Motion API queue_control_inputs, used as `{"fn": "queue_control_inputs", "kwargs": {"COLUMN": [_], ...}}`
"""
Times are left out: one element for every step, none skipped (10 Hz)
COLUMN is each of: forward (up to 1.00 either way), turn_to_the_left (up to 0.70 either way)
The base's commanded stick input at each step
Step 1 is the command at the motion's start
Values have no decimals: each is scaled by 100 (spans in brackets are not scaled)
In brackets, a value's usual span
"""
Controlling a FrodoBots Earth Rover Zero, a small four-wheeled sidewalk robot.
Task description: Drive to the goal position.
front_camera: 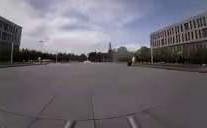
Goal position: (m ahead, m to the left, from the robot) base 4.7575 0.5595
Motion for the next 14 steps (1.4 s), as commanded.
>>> {"fn": "queue_control_inputs", "kwargs": {"forward": [100, 100, 100, 100, 100, 100, 100, 100, 100, 100, 100, 100, 100, 100], "turn_to_the_left": [0, 0, 0, 0, 0, 0, 0, 0, 0, 0, 0, 0, 0, 0]}}
